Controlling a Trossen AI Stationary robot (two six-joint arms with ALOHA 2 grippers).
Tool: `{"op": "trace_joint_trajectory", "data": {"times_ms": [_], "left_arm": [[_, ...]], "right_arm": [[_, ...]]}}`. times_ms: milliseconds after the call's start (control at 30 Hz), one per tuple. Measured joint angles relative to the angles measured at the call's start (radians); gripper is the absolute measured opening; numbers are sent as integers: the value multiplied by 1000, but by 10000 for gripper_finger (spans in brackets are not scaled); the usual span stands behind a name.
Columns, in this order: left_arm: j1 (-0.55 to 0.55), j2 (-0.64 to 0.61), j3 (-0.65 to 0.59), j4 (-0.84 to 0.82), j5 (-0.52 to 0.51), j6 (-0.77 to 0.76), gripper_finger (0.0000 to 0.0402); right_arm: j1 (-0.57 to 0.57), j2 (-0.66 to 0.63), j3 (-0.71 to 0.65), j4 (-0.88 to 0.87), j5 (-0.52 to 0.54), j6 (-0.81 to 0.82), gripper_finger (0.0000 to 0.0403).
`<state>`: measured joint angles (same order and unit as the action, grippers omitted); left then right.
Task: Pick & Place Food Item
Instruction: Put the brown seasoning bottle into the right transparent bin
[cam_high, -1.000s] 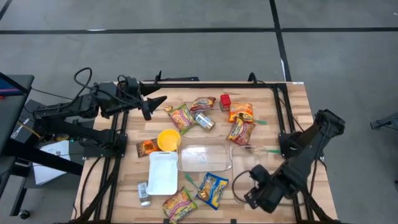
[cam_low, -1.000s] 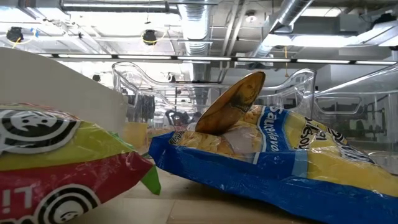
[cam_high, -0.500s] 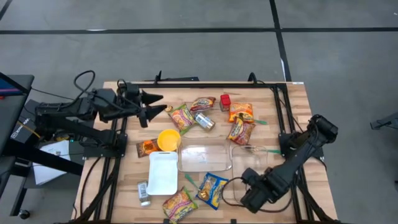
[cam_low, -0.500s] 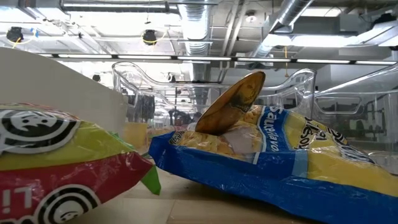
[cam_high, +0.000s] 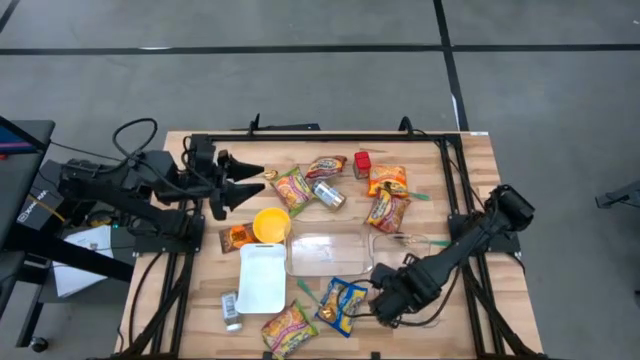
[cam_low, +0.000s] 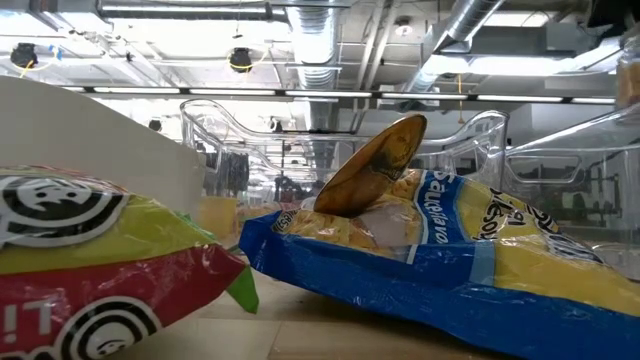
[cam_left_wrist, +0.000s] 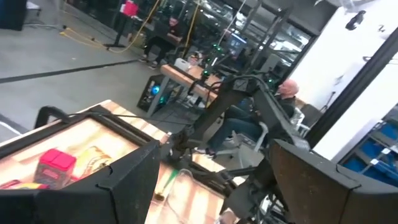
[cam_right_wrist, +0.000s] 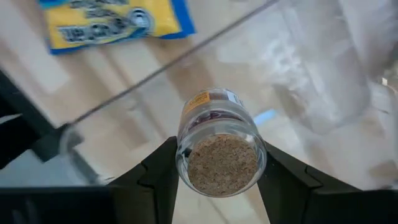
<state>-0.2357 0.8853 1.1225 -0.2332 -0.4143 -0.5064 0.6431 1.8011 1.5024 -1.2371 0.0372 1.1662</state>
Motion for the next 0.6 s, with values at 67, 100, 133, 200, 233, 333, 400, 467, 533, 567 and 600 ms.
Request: {"op": "trace_joint_trajectory", "data": {"times_ms": [67,100,133,200,233,333,400,467,533,567,600], "left_arm": [[-6,0,0,13,0,0,297],[-8,0,0,18,0,0,297],[-8,0,0,19,0,0,297],[-8,0,0,19,0,0,297],[-8,0,0,19,-1,-3,297],[-7,0,0,19,-4,-9,297],[-7,0,0,19,-4,-22,297],[-7,0,0,19,-4,-27,297],[-7,0,0,18,-4,-29,297],[-7,0,0,18,-4,-32,297],[-7,0,0,18,-4,-34,297]], "right_arm": [[10,5,-5,-29,13,-22,171],[15,3,-9,-22,17,-30,171],[17,0,-22,13,17,-37,171],[17,-3,-71,71,-1,-41,171],[17,-3,-97,81,-11,-41,171],[8,-11,-148,136,-44,-33,171],[2,-10,-167,139,-45,-30,171],[-8,-10,-176,185,-56,-36,171],[-17,-11,-198,241,-65,-42,171],[-20,-10,-214,254,-68,-44,171],[-24,-10,-228,263,-73,-43,171]]}}
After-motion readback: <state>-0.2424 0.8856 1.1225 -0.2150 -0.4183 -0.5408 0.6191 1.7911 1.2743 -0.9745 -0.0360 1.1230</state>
